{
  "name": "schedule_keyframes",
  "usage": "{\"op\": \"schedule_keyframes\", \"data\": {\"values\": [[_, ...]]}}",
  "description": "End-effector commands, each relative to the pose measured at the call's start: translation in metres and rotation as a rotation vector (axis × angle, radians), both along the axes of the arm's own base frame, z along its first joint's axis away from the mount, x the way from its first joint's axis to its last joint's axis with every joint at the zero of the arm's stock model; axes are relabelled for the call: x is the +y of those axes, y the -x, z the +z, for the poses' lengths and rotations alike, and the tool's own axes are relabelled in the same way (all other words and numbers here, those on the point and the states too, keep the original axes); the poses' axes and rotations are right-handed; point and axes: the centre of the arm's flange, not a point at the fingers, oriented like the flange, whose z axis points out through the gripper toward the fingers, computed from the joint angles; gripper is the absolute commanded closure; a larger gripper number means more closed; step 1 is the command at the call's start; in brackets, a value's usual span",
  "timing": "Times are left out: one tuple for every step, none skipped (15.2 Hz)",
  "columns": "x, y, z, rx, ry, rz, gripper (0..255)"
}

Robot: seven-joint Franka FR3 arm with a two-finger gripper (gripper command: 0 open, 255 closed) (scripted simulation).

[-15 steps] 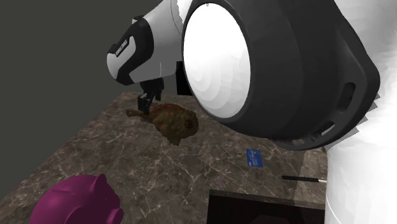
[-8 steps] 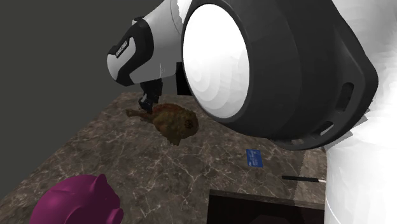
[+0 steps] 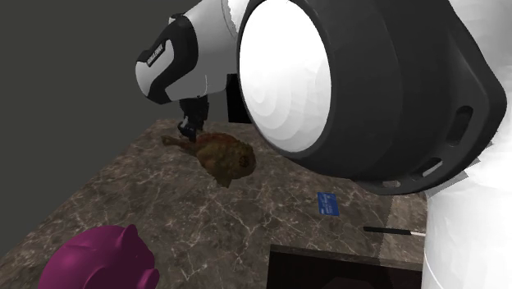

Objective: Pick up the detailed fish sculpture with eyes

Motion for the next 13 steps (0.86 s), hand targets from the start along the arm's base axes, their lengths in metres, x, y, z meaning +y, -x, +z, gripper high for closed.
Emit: {"op": "schedule_keyframes", "data": {"values": [[-0.001,-0.001,0.011,-0.001,0.0,0.0,255],[-0.001,-0.001,0.017,-0.001,0.0,0.0,255],[-0.001,-0.001,0.022,-0.001,0.0,0.0,255],[-0.001,-0.001,0.027,-0.001,0.0,0.0,255],[-0.001,-0.001,0.032,-0.001,0.0,0.0,255],[-0.001,-0.001,0.038,-0.001,0.0,0.0,255],[-0.001,-0.001,0.043,-0.001,0.0,0.0,255],[-0.001,-0.001,0.048,-0.001,0.0,0.0,255],[-0.001,-0.001,0.054,-0.001,0.0,0.0,255],[-0.001,-0.001,0.059,-0.001,0.0,0.0,255],[-0.001,-0.001,0.064,-0.001,0.0,0.0,255],[-0.001,-0.001,0.065,-0.001,0.0,0.0,255],[-0.001,-0.001,0.065,-0.001,0.0,0.0,255]]}}
